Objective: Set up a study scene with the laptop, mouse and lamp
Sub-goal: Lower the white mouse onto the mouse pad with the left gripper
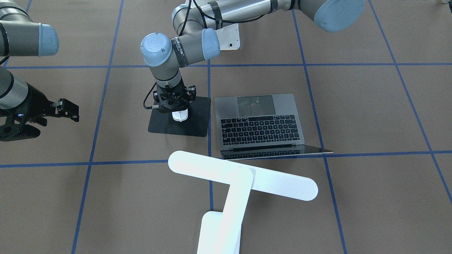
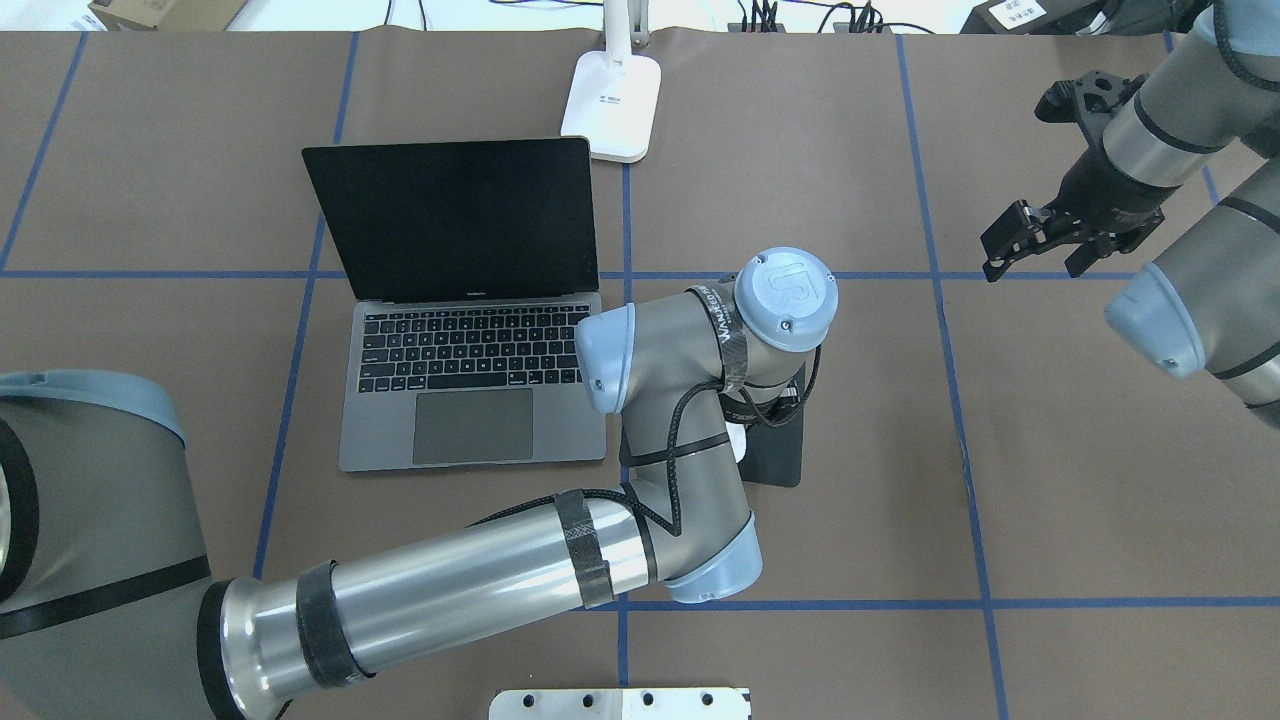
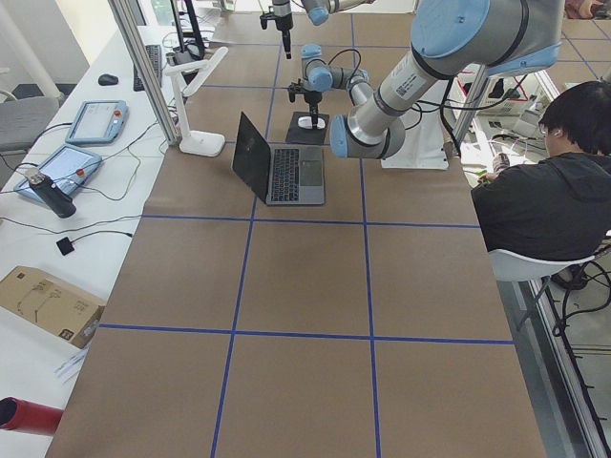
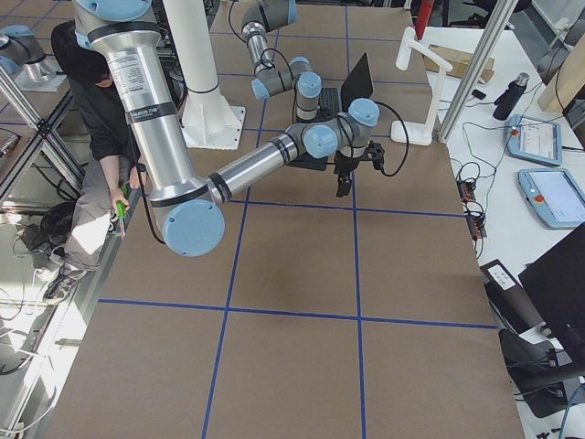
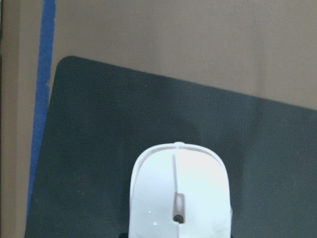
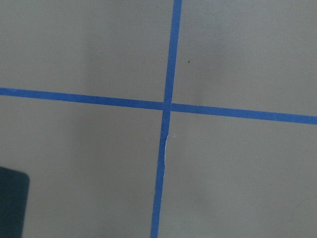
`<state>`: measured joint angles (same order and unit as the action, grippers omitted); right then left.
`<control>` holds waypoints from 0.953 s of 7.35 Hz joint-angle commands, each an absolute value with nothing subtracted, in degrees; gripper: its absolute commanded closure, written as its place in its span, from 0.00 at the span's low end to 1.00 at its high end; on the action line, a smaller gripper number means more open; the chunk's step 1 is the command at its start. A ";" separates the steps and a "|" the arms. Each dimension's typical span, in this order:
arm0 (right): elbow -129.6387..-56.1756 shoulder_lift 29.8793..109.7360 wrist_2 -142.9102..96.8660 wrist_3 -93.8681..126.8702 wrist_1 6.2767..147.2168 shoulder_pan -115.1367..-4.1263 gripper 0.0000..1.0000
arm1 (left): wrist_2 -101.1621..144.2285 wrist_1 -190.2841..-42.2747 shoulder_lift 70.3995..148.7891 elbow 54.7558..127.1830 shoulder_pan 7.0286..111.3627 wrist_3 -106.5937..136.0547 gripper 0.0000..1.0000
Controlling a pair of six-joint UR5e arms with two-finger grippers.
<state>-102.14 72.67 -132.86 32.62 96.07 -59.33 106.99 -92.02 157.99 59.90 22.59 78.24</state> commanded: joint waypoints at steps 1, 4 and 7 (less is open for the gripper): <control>-102.13 72.69 -132.98 32.61 96.06 -59.33 0.00 | 106.88 -91.93 158.11 60.03 22.50 78.92 0.01; -102.22 72.51 -133.15 32.61 96.06 -59.59 0.00 | 106.96 -90.37 157.94 63.35 24.25 78.58 0.01; -102.66 76.79 -135.51 28.43 94.75 -63.53 0.00 | 107.14 -76.95 140.81 95.39 27.07 78.14 0.01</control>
<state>-102.58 74.40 -134.22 31.56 95.54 -61.62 107.12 -82.62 150.29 79.14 26.12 78.28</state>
